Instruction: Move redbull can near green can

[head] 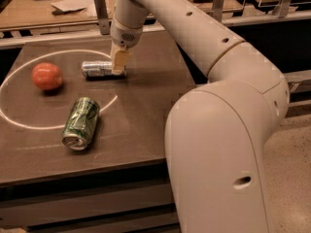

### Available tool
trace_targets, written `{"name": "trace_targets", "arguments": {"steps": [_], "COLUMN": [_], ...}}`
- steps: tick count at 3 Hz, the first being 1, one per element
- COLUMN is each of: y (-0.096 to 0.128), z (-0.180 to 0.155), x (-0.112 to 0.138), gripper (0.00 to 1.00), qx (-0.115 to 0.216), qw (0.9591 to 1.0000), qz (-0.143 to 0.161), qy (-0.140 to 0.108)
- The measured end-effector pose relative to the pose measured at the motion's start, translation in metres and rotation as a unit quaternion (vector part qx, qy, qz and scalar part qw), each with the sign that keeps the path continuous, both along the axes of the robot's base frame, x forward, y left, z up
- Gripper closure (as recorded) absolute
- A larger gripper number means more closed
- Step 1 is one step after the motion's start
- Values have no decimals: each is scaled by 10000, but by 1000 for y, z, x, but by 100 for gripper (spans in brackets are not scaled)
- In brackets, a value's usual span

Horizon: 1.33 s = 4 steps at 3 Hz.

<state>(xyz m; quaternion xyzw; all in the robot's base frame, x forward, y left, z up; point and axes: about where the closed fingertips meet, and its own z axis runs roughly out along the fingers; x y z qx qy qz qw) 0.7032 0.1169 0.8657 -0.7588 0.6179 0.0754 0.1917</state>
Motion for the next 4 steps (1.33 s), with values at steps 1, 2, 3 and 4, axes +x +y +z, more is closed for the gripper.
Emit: {"name": "trace_targets", "arguments": {"steps": [1,2,3,4], "y": [1,-2,-21,-50], "z": [-14,-16,-3,17], "x": [-8,-16,-23,-31], "gripper": [75,89,100,100], "qx": [-163,-261,-225,-154], "qw": [9998,9996,9997,9997], "qz": [24,62,26,-69], "qy": [71,95,135,188]}}
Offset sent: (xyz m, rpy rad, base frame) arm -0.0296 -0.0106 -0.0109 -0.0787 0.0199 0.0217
